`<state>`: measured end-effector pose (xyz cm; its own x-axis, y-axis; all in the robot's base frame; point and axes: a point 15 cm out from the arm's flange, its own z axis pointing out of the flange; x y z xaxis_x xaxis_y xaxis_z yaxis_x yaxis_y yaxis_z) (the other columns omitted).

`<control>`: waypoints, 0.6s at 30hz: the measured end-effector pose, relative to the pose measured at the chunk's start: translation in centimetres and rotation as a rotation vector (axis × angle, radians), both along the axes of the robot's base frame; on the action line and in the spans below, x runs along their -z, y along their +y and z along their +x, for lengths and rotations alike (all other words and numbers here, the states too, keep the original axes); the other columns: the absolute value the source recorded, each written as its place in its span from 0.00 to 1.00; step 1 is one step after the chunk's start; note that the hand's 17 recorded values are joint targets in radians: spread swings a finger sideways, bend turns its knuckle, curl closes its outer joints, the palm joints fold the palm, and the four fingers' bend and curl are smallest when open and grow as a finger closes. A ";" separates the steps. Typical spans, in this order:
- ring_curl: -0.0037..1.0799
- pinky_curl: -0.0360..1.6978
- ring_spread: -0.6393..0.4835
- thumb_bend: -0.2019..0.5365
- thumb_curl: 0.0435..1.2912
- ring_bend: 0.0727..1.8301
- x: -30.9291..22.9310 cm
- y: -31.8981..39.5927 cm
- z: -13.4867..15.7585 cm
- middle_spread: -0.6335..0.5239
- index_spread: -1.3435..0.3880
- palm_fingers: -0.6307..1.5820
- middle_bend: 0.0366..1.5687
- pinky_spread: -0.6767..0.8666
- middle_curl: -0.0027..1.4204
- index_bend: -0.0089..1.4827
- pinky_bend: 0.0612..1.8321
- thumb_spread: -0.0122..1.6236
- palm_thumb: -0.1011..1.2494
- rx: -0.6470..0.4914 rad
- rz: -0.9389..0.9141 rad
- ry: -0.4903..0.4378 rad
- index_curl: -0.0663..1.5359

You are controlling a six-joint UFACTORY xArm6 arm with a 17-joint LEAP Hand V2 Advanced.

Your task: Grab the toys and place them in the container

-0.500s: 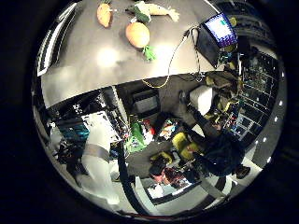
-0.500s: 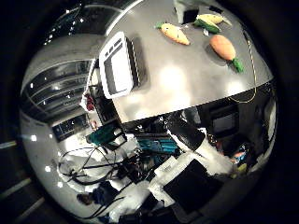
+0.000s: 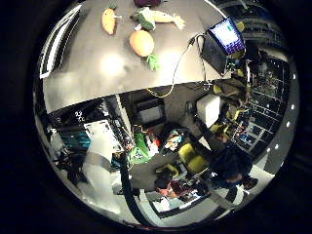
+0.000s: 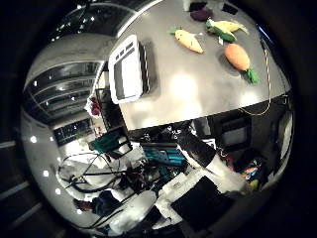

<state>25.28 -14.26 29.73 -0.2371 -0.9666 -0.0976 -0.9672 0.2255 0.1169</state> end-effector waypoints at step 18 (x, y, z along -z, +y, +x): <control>0.22 0.21 0.75 0.24 0.21 0.09 1.6 -6.5 7.0 0.62 0.59 0.33 0.10 0.71 0.23 0.11 0.16 0.69 0.59 0.040 -0.041 -0.034 0.22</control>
<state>32.26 -20.76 28.11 -0.2730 -0.9597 -0.0671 -0.9605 0.2680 0.0744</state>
